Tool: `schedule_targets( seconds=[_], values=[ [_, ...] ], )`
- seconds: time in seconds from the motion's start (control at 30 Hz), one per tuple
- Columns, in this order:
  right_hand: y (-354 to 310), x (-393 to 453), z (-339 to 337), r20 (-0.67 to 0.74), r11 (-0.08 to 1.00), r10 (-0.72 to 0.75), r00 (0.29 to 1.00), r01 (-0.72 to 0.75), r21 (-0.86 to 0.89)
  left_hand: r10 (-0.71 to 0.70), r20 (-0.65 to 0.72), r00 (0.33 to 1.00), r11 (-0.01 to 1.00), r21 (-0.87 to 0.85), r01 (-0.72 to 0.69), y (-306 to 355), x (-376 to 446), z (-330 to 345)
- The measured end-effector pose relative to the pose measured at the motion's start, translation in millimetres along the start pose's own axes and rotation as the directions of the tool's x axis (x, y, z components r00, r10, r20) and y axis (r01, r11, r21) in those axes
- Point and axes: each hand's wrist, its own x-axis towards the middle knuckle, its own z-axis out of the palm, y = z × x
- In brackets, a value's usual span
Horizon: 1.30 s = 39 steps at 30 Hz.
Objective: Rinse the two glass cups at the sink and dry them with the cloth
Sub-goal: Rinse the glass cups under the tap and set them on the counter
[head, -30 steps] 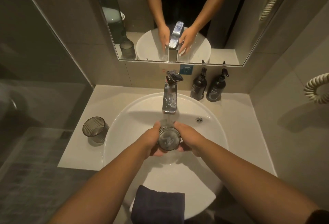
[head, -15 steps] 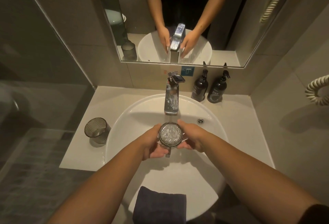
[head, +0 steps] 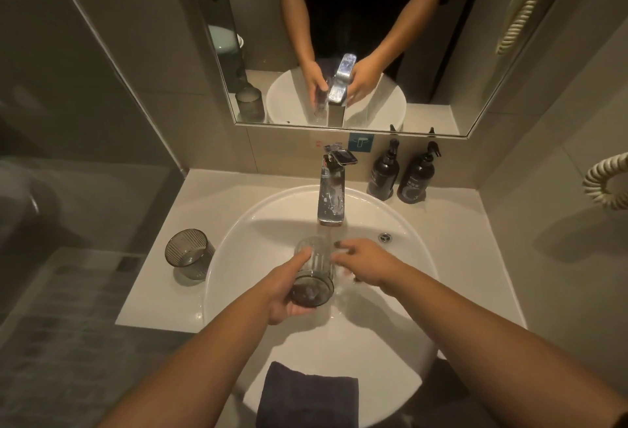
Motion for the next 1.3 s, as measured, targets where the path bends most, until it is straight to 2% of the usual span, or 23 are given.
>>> schedule_targets(
  seconds=[0.03,0.07,0.1,0.13,0.17,0.23,0.3,0.43,0.5,0.6,0.67,0.73,0.8,0.83,0.87,0.93,1.07,1.13,1.3],
  values=[
    [-5.5,2.8,-8.3,-0.167,0.994,-0.059,0.984,0.042,-0.099,-0.004,-0.008,1.000,1.000,-0.011,0.004,-2.5,-2.0,-1.3],
    [-14.0,5.1,-19.3,-0.329,0.980,-0.143,0.934,0.086,-0.180,-0.009,-0.015,1.000,1.000,-0.028,0.008,-4.8,-3.3,-3.0],
    [-25.8,6.2,-30.9,-0.438,0.955,-0.255,0.862,0.154,-0.252,-0.010,-0.021,1.000,0.999,-0.045,0.010,-7.0,-4.6,-5.0],
    [-38.4,7.6,-42.0,-0.487,0.915,-0.375,0.789,0.232,-0.330,-0.011,-0.028,1.000,0.998,-0.058,0.010,-8.9,-6.8,-6.6],
    [-52.6,8.1,-52.5,-0.479,0.855,-0.490,0.728,0.296,-0.426,-0.012,-0.037,0.999,0.998,-0.069,0.009,-10.8,-9.4,-8.3],
    [-77.4,8.6,-66.4,-0.350,0.694,-0.655,0.669,0.351,-0.628,-0.006,-0.050,0.999,0.996,-0.086,0.002,-14.2,-14.3,-11.1],
    [-86.7,8.4,-67.0,-0.193,0.551,-0.705,0.683,0.354,-0.756,-0.004,-0.062,0.998,0.996,-0.092,-0.002,-16.6,-20.2,-12.7],
    [-61.6,3.5,-51.7,-0.143,0.486,-0.691,0.709,0.308,-0.818,0.007,-0.104,0.995,0.995,-0.101,-0.018,-21.2,-33.4,-18.2],
    [-44.6,-2.1,-42.3,-0.159,0.518,-0.688,0.708,0.325,-0.791,0.026,-0.109,0.994,0.994,-0.101,-0.037,-23.7,-42.0,-20.6],
    [-25.0,-21.2,-21.7,-0.271,0.647,-0.673,0.689,0.369,-0.668,0.080,-0.120,0.990,0.990,-0.102,-0.092,-27.1,-55.5,-21.4],
    [-11.0,-40.0,-0.8,-0.374,0.763,-0.614,0.695,0.399,-0.509,0.152,-0.148,0.977,0.983,-0.084,-0.166,-29.9,-63.3,-22.4],
    [1.4,-52.1,20.8,-0.349,0.888,-0.453,0.820,0.381,-0.258,0.271,-0.177,0.946,0.961,-0.012,-0.278,-35.2,-66.3,-24.0],
    [5.5,-54.9,38.9,-0.150,0.963,-0.259,0.954,0.267,0.035,0.416,-0.212,0.884,0.909,0.098,-0.405,-41.2,-73.4,-22.8],
    [4.6,-54.5,45.3,-0.042,0.969,-0.203,0.978,0.207,0.136,0.491,-0.224,0.842,0.870,0.168,-0.464,-43.4,-78.5,-22.2],
    [3.0,-53.0,49.5,0.050,0.967,-0.188,0.981,0.176,0.182,0.557,-0.224,0.800,0.826,0.245,-0.507,-44.5,-83.5,-21.0],
    [-8.3,-51.9,54.1,0.132,0.953,-0.249,0.959,0.218,0.211,0.652,-0.190,0.734,0.738,0.383,-0.556,-46.4,-93.9,-18.8],
    [-29.3,-50.4,62.1,0.128,0.919,-0.351,0.928,0.314,0.239,0.733,-0.145,0.664,0.640,0.477,-0.602,-50.7,-107.8,-26.3],
    [-37.0,-48.0,67.5,0.156,0.912,-0.381,0.911,0.343,0.226,0.751,-0.144,0.645,0.620,0.491,-0.612,-55.2,-113.2,-39.5],
    [-62.7,-40.1,85.2,0.309,0.874,-0.485,0.818,0.453,0.175,0.737,-0.241,0.631,0.661,0.447,-0.602,-67.2,-130.8,-90.3]
  ],
)
